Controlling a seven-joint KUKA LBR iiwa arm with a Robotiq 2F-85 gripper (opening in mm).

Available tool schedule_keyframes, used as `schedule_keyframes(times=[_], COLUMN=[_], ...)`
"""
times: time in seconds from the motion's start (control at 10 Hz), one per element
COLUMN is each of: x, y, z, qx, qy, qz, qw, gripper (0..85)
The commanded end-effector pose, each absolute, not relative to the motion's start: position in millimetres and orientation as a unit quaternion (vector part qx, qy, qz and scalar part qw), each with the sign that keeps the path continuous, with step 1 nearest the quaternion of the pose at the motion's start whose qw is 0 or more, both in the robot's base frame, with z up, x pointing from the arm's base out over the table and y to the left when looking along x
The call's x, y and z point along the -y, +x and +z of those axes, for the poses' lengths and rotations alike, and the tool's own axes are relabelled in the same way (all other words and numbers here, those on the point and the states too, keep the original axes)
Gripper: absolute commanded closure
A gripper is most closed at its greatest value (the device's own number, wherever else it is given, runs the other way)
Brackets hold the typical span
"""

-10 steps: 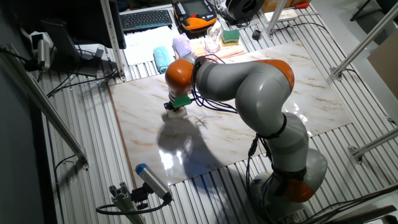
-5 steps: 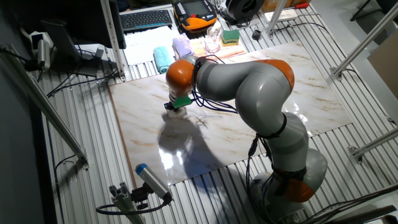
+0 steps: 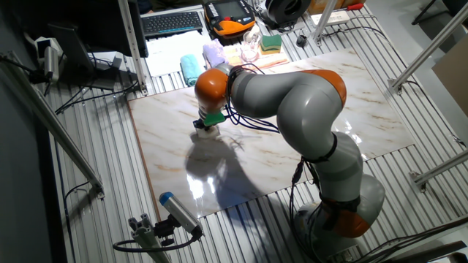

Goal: Clean the tabletop with a sponge

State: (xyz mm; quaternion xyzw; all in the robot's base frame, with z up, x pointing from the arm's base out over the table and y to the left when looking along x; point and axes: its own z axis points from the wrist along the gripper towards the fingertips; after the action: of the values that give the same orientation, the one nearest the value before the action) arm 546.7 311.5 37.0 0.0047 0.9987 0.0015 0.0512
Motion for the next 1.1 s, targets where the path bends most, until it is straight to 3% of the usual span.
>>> schedule_keyframes(times=[0.0,1.0], x=[-311.5,-296.5], y=[547.0,537.5], z=[37.3,39.7], qx=[-0.999,-0.998], qy=[0.004,-0.007], qz=[0.001,-0.001], qw=[0.052,0.055], gripper=[85.0,85.0])
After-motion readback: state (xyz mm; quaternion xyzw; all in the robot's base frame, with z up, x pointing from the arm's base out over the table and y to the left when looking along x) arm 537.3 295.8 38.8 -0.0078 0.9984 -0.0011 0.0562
